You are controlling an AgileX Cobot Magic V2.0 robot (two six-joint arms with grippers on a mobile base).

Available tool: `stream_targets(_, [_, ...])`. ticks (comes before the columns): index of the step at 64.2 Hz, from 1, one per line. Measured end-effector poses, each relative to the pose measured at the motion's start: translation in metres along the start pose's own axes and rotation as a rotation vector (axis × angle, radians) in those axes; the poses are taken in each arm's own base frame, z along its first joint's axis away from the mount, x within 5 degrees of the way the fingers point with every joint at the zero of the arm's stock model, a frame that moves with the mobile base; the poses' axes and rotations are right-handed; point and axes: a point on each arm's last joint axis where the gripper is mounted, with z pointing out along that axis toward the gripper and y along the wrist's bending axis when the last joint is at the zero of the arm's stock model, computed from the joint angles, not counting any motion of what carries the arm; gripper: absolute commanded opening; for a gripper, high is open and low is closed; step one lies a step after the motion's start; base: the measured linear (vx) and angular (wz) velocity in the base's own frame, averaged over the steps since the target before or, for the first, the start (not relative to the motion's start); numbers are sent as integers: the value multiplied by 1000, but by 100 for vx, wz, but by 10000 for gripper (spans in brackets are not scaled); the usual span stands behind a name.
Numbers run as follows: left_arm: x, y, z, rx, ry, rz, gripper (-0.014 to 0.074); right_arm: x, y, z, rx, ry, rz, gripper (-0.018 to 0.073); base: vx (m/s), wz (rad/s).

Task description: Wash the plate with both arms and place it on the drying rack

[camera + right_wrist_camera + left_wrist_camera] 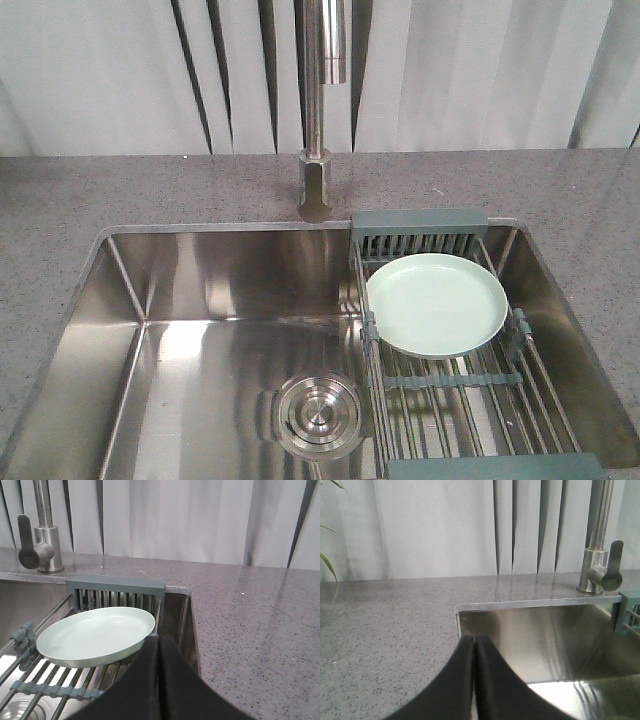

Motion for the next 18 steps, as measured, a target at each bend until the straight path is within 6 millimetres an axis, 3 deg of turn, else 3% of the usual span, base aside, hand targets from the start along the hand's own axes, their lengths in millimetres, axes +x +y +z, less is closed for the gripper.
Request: stream_targets(18, [0,0,0,0,0,0,-6,0,0,0,0,0,0,-10,0,0])
